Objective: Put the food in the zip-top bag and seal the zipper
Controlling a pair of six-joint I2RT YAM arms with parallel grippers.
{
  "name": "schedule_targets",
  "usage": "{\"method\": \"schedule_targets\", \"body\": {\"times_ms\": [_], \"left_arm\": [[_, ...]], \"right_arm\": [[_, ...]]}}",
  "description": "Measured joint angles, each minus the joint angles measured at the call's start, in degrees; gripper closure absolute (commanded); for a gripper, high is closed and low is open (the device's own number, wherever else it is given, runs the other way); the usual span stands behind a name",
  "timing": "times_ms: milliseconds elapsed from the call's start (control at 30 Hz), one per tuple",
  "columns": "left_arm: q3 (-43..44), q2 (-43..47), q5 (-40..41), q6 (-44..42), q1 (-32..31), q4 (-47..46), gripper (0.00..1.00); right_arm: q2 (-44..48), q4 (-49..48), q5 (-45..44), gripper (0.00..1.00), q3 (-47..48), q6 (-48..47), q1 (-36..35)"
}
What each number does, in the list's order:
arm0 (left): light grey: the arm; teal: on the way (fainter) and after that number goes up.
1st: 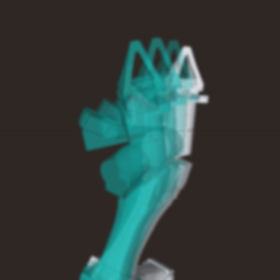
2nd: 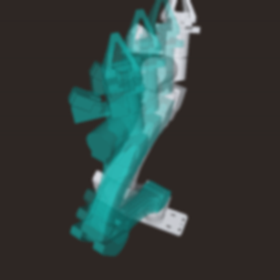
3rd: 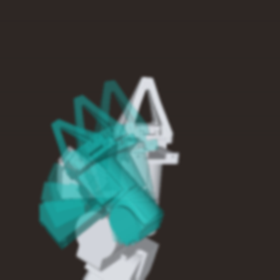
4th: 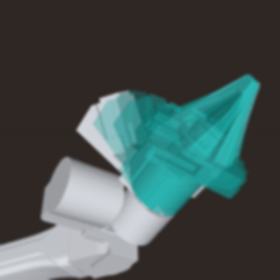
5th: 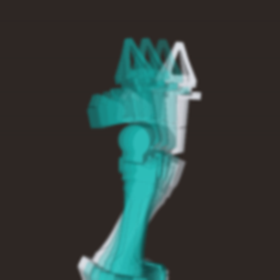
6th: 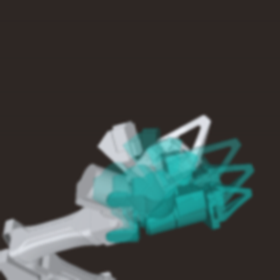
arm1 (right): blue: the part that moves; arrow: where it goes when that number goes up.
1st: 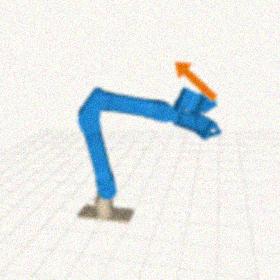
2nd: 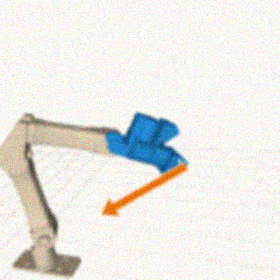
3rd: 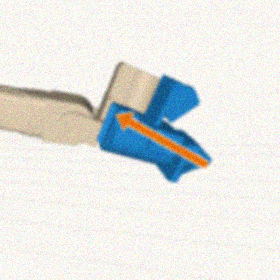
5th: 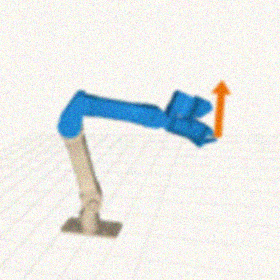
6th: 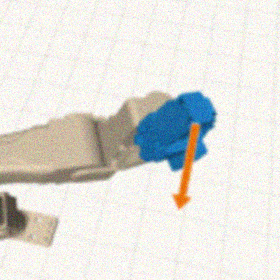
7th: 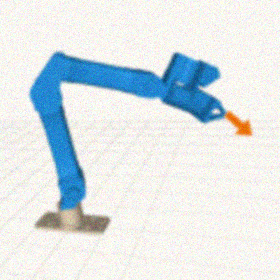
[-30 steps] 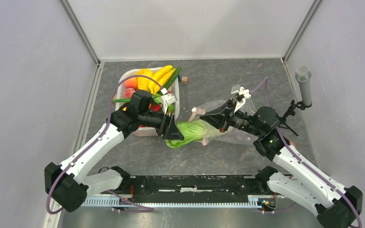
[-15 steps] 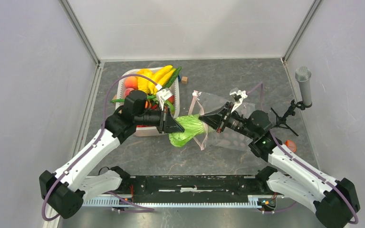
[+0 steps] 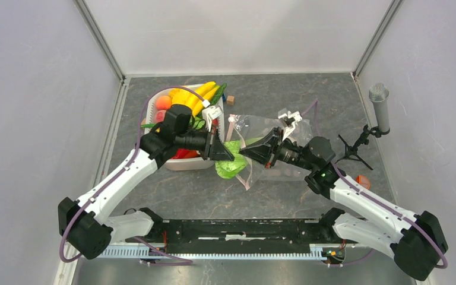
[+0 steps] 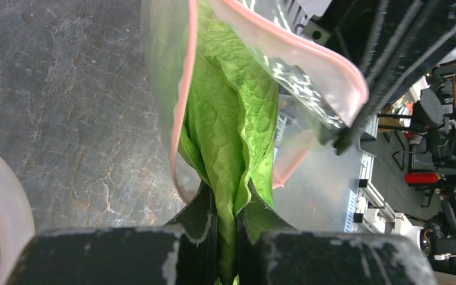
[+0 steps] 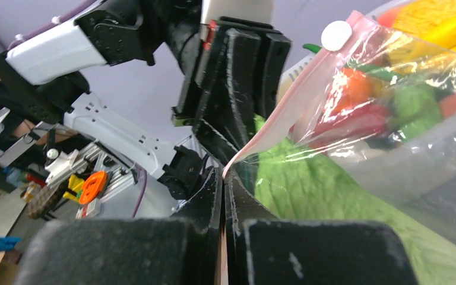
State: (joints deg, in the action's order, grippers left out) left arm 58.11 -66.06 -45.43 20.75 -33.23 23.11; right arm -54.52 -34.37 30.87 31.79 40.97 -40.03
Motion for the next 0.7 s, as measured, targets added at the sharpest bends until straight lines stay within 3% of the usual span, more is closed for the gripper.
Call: {"method": "schedule_targets", "body": {"times_ms": [133, 400, 700], "left_arm": [[1.09, -0.26, -0.02, -2.03, -0.02, 1.99, 0.98], [1.40, -0.02, -4.00, -0.68, -0.02, -3.65, 0.98], [-2.95, 5.20, 2.69, 6.34, 0.04, -14.60, 0.98]], "right_arm": [[-0.31, 3.13, 2.23, 1.00, 3.32, -1.97, -0.31], [-1.16, 1.09, 7.45, 1.00, 4.07, -1.77, -1.25], [0.96, 4.42, 0.59, 1.00, 3.93, -2.25, -1.66]]}}
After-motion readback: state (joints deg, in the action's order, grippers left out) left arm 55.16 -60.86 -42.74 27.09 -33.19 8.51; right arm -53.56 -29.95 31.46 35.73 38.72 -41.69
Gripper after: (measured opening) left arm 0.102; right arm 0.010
